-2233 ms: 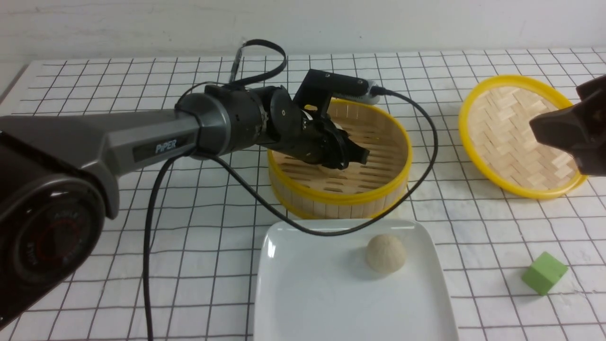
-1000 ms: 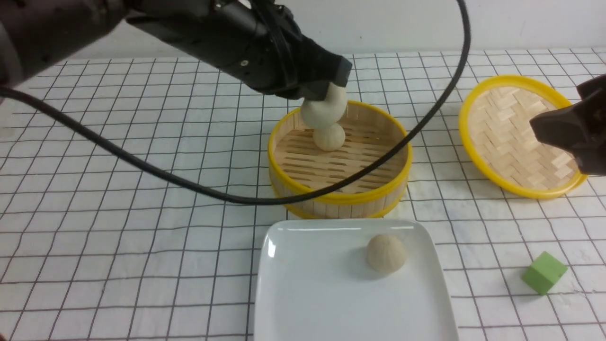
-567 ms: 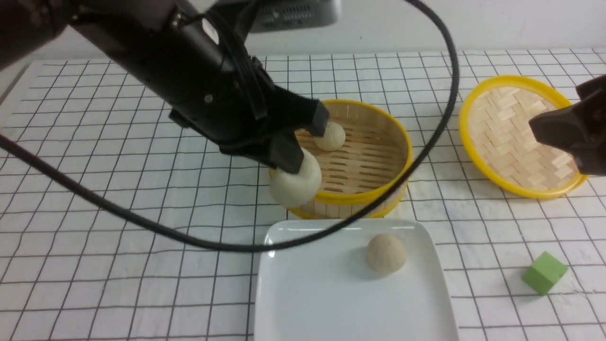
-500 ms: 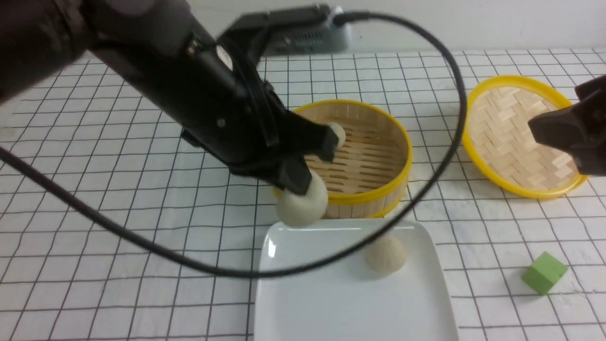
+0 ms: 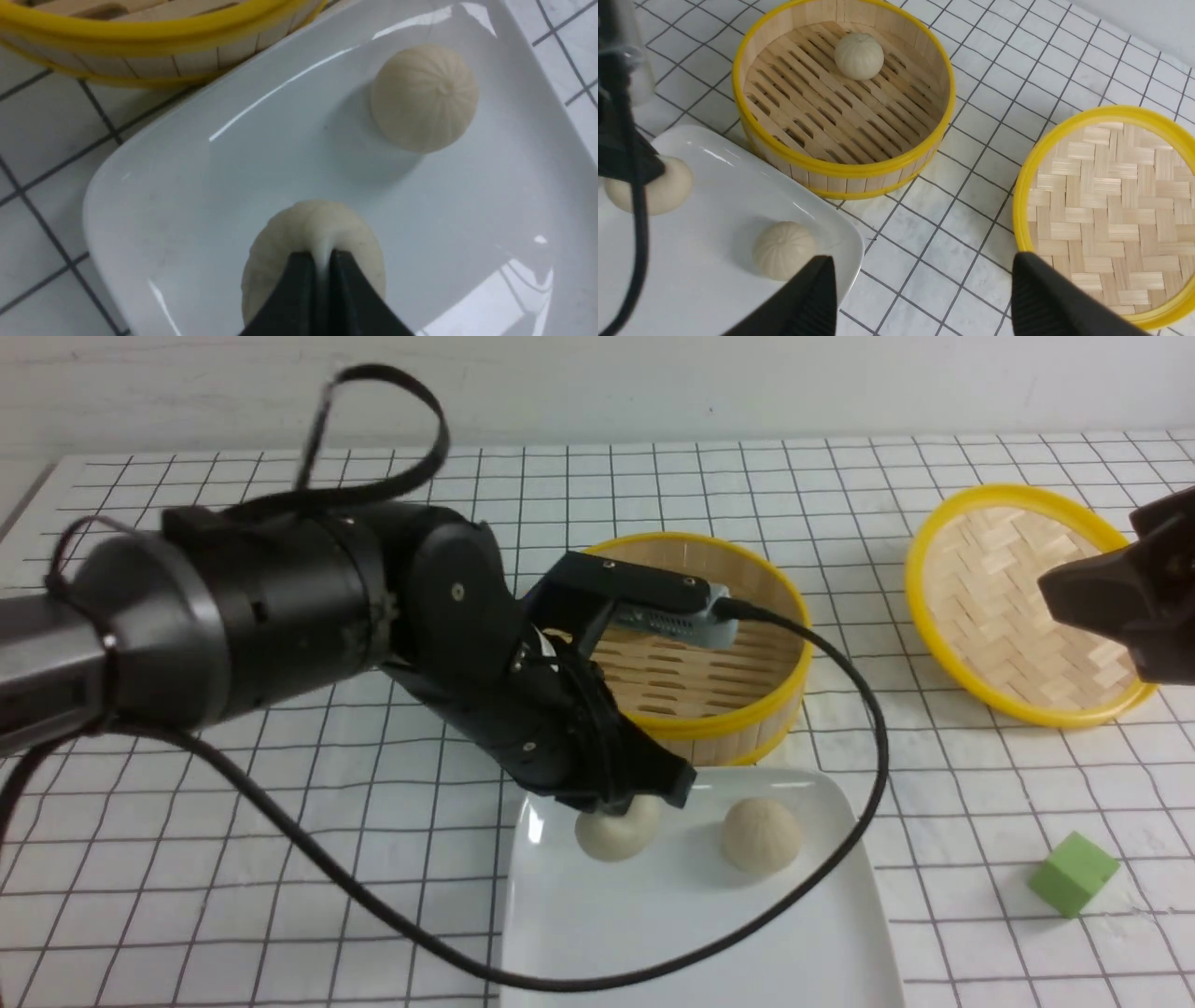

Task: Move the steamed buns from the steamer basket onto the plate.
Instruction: Use the left arm to put the steamed stuffed bun into the plate

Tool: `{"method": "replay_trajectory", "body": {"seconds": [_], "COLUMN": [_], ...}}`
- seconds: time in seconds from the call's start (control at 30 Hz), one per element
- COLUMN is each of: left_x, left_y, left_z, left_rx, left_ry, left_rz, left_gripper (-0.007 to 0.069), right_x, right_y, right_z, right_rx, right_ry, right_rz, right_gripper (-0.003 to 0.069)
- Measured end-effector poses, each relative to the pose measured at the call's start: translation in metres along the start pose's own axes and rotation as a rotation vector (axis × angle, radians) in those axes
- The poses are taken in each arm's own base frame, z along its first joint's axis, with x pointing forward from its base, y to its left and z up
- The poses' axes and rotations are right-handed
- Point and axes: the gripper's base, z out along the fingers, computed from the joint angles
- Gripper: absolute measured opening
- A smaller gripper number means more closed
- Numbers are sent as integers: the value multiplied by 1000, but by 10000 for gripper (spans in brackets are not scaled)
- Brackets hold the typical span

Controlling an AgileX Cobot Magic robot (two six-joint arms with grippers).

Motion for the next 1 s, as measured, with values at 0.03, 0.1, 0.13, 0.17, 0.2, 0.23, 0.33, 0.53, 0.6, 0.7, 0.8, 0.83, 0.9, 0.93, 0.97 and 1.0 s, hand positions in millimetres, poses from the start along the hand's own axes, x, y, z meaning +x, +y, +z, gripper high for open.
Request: {"method": "replay_trajectory", "body": {"seconds": [0.03,0.1,0.13,0.17,0.2,0.23,0.33,0.53,0.6,0.7,0.8,0.83,0.9,0.93,0.97,1.0], "left_x": [0,1,1,1,2,2,1,-1,-1,-2,-1,-1,0,0,0,0], "left_y": [0,1,2,2,3,3,4,5,5,5,4,3,3,3,3,3], "left_z": [5,16,21,27,32,37,44,48,48,48,48,48,48,48,48,48], "left_rx": [3,13,17,20,23,27,30,29,28,29,39,42,48,50,51,52], "left_ry": [3,13,19,23,25,21,14,-17,-19,-20,-13,-9,-4,-4,-3,-3], "left_rz": [4,8,12,14,14,14,23,45,46,46,33,29,21,17,16,15], "left_gripper": [27,29,29,29,29,30,30,34,44,76,132,160,216,245,265,277], "right_x": [0,0,0,0,0,0,0,0,0,0,0,0,0,0,0,0], "right_y": [0,0,0,0,0,0,0,0,0,0,0,0,0,0,0,0], "right_z": [0,0,0,0,0,0,0,0,0,0,0,0,0,0,0,0], "right_rx": [0,0,0,0,0,0,0,-2,-2,-2,-2,-2,-3,-4,-4,-4], "right_ry": [0,1,2,2,2,2,3,2,2,2,2,2,2,2,2,2], "right_rz": [0,0,-1,-1,-1,-1,-1,1,1,1,1,1,2,3,3,3], "right_gripper": [495,495,495,495,495,495,495,495,495,495,495,495,495,495,495,495]}}
